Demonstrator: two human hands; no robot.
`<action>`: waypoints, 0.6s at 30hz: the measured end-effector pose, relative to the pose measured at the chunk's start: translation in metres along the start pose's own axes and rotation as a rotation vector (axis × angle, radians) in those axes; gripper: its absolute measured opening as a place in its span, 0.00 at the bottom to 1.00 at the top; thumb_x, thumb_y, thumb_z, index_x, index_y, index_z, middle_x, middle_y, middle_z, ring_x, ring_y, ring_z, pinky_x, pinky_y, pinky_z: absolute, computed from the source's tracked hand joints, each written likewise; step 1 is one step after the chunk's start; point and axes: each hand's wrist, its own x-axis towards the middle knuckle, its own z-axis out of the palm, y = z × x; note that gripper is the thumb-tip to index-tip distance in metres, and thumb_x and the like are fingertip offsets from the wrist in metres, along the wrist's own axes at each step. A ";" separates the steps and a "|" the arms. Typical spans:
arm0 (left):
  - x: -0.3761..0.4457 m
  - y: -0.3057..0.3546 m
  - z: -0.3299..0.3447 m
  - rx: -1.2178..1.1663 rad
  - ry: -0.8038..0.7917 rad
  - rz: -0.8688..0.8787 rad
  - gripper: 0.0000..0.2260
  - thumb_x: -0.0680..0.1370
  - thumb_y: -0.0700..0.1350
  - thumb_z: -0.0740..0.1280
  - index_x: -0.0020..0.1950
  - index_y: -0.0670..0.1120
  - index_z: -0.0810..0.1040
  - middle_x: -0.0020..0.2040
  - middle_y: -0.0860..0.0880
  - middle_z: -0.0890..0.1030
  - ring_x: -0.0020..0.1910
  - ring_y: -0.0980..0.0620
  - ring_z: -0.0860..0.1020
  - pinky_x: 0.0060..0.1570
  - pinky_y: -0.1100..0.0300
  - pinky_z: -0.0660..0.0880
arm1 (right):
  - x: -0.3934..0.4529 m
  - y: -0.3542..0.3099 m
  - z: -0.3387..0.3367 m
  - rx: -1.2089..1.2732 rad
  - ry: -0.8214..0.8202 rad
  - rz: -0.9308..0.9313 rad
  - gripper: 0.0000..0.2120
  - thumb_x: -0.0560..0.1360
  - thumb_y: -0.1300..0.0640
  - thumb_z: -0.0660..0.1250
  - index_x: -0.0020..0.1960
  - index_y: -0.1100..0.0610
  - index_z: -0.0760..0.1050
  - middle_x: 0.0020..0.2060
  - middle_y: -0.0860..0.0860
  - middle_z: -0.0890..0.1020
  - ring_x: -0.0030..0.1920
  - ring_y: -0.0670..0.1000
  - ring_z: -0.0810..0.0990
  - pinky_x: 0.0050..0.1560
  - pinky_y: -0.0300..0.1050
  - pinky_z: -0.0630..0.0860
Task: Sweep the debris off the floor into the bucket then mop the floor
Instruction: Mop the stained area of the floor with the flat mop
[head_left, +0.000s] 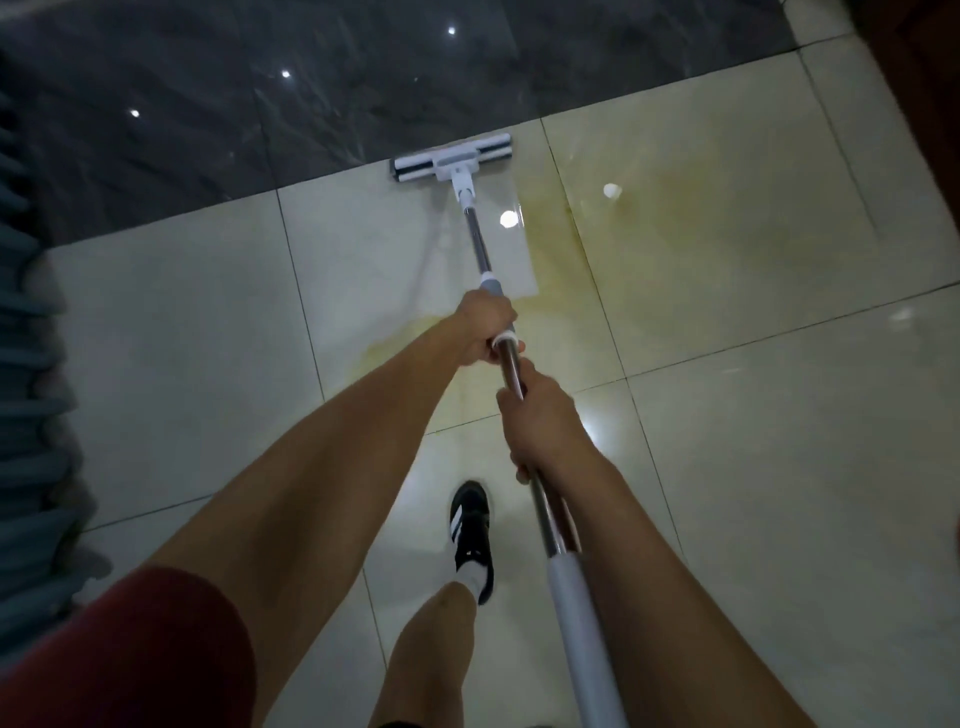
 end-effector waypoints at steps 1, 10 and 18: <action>0.012 0.016 -0.005 0.009 0.003 0.009 0.09 0.82 0.36 0.64 0.61 0.37 0.69 0.42 0.40 0.76 0.27 0.46 0.80 0.29 0.51 0.81 | 0.016 -0.014 -0.003 0.011 -0.001 -0.001 0.12 0.82 0.54 0.58 0.66 0.51 0.69 0.47 0.56 0.80 0.38 0.56 0.80 0.39 0.55 0.83; 0.046 0.054 -0.011 0.109 0.022 0.014 0.10 0.82 0.38 0.63 0.62 0.38 0.70 0.49 0.38 0.77 0.32 0.46 0.81 0.28 0.53 0.79 | 0.055 -0.040 -0.010 0.086 -0.018 0.023 0.14 0.82 0.54 0.57 0.67 0.49 0.68 0.46 0.55 0.79 0.39 0.57 0.79 0.46 0.61 0.83; -0.012 -0.005 0.023 0.200 0.012 -0.011 0.11 0.81 0.37 0.63 0.63 0.37 0.72 0.47 0.39 0.76 0.29 0.46 0.81 0.28 0.54 0.79 | -0.026 0.016 -0.008 0.155 -0.022 0.032 0.20 0.84 0.56 0.56 0.75 0.48 0.63 0.49 0.54 0.79 0.39 0.51 0.78 0.37 0.42 0.76</action>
